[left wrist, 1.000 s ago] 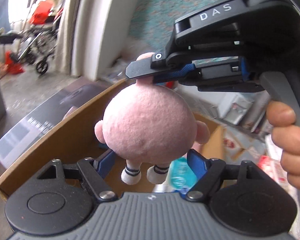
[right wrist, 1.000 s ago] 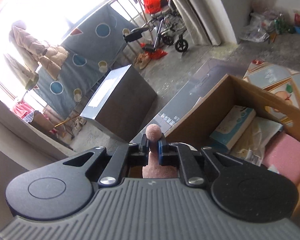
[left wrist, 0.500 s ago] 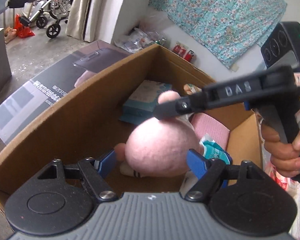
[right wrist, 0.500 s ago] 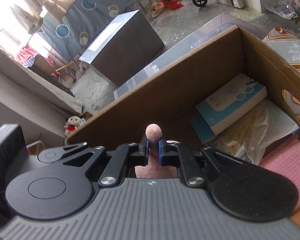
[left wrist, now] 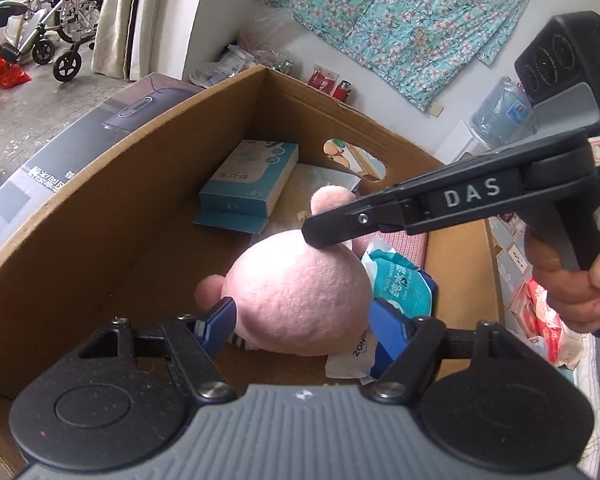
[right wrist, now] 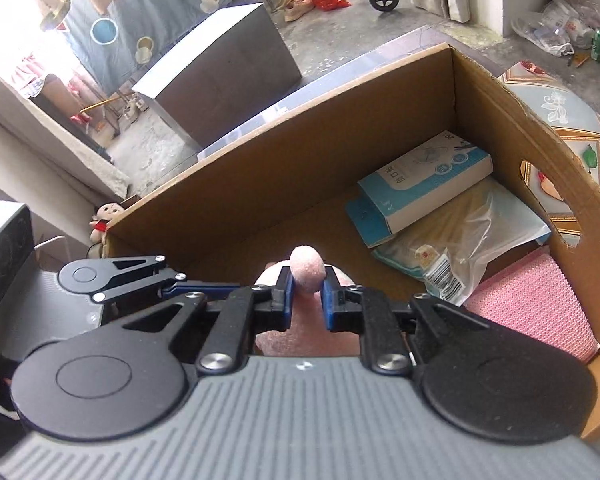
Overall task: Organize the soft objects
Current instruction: 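Lower the plush toy into the box and open the right gripper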
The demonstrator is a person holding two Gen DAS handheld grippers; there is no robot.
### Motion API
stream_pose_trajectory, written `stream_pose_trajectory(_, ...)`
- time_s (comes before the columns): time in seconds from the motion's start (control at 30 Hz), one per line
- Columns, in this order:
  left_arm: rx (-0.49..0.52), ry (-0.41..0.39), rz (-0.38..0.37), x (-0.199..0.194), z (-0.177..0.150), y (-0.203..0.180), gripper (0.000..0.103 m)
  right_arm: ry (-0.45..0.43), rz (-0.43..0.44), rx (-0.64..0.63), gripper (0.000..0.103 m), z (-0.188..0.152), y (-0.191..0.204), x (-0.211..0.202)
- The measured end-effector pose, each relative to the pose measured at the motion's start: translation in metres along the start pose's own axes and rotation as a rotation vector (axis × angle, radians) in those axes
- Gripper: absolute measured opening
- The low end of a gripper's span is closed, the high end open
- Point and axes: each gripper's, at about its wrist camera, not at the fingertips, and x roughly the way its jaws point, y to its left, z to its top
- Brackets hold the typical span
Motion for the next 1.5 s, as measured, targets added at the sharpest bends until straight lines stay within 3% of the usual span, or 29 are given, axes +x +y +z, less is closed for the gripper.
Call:
stream_pose_trajectory(0.2,0.008,-0.018,0.012,-0.006,0.003,0.013,0.064,-0.009,0.019,0.051,0.015,0.004,-0.003,0.012)
stream_pose_trajectory(0.33,0.155,-0.049,0.011,-0.014,0.011,0.005,0.066,-0.008,0.051,0.1,0.015,0.0,-0.007,0.012)
stream_pose_trajectory(0.47,0.307,0.002,-0.017,-0.005,0.021,-0.009,0.069,-0.012,0.102,0.181,0.017,-0.004,-0.016,0.012)
stream_pose_trajectory(0.57,0.392,0.047,0.002,0.011,0.022,-0.018,0.069,-0.02,0.141,0.265,0.022,-0.007,-0.027,0.013)
stream_pose_trajectory(0.7,0.458,0.055,0.031,0.02,0.024,-0.025,0.069,-0.056,0.127,0.341,0.035,-0.01,-0.037,0.005)
stream_pose_trajectory(0.73,0.449,0.061,0.025,0.021,0.026,-0.025,0.069,-0.076,0.122,0.364,0.043,-0.012,-0.039,0.0)
stream_pose_trajectory(0.8,0.409,0.077,0.011,0.022,0.032,-0.019,0.068,-0.124,0.115,0.428,0.048,-0.018,-0.047,-0.012)
stream_pose_trajectory(0.97,0.238,0.119,-0.007,0.03,0.05,0.009,0.068,-0.159,0.102,0.512,0.048,-0.045,-0.054,-0.033)
stream_pose_trajectory(1.1,0.104,0.144,-0.021,0.032,0.062,0.03,0.068,-0.108,0.047,0.457,0.047,-0.068,-0.046,-0.031)
stream_pose_trajectory(1.17,0.064,0.151,-0.024,0.032,0.064,0.036,0.067,-0.056,0.024,0.409,0.044,-0.073,-0.037,-0.021)
stream_pose_trajectory(1.33,-0.004,0.161,-0.026,0.03,0.065,0.043,0.066,0.052,-0.014,0.302,0.026,-0.072,-0.015,0.013)
stream_pose_trajectory(1.5,-0.055,0.176,-0.056,0.027,0.064,0.048,0.06,0.05,-0.085,0.259,0.02,-0.055,-0.014,0.03)
